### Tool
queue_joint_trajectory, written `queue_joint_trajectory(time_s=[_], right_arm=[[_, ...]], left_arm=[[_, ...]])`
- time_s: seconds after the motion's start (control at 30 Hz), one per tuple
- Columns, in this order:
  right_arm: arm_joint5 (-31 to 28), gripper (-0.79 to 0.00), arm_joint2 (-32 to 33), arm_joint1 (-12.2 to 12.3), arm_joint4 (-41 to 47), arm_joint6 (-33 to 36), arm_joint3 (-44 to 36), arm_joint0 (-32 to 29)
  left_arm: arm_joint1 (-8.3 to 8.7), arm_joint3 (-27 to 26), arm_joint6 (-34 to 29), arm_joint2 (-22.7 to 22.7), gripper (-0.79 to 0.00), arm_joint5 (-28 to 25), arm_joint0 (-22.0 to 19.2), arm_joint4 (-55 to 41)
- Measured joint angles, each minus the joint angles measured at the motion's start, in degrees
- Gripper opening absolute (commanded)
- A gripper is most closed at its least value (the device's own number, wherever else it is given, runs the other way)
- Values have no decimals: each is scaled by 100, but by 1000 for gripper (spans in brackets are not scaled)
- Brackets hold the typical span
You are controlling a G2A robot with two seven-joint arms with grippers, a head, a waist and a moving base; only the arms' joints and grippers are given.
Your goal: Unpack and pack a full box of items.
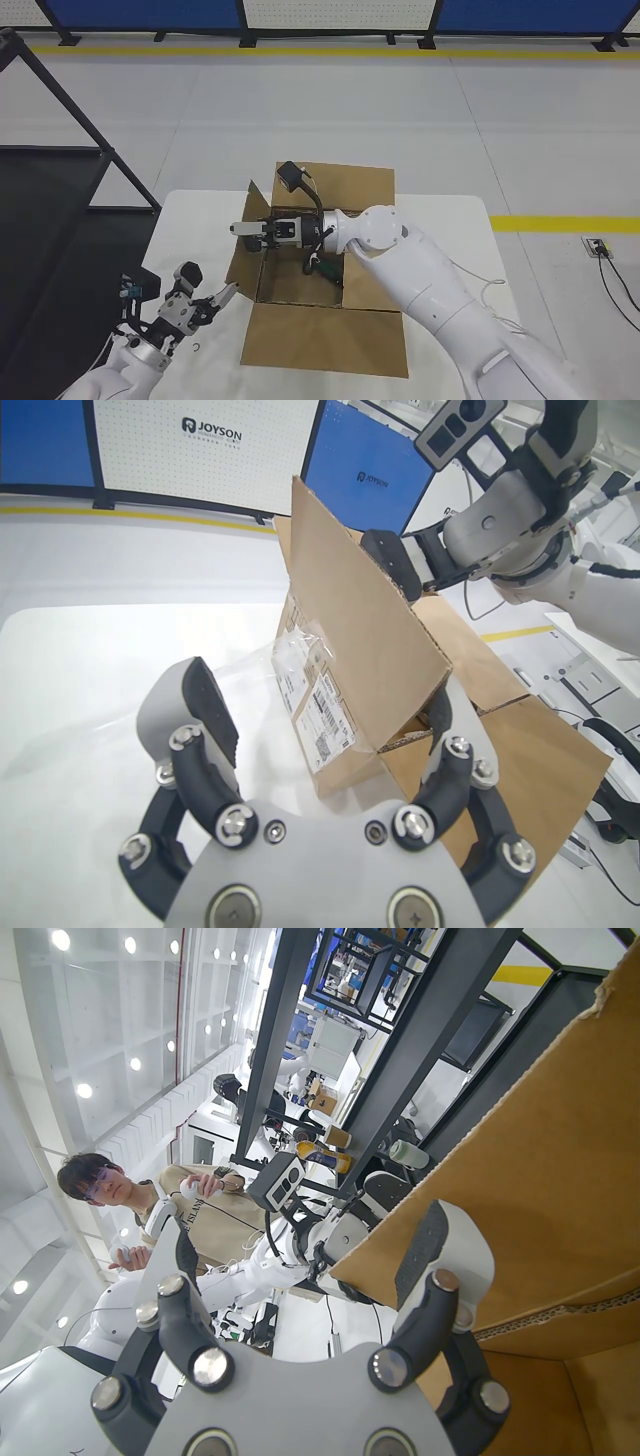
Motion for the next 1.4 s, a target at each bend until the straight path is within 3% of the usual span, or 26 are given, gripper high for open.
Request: queue_joint_trajectory(time_s=[0.97, 1.17, 1.4], right_arm=[[-163, 0, 316, -192, -68, 413, 405, -39], [-274, 0, 470, -159, -108, 418, 465, -82], [-550, 0, 885, 72, -346, 351, 479, -191]], left_arm=[[-159, 48, -37, 11, 0, 270, -93, -18], [-183, 88, -21, -91, 0, 277, -13, -55], [-209, 227, -99, -197, 0, 276, 112, -156]])
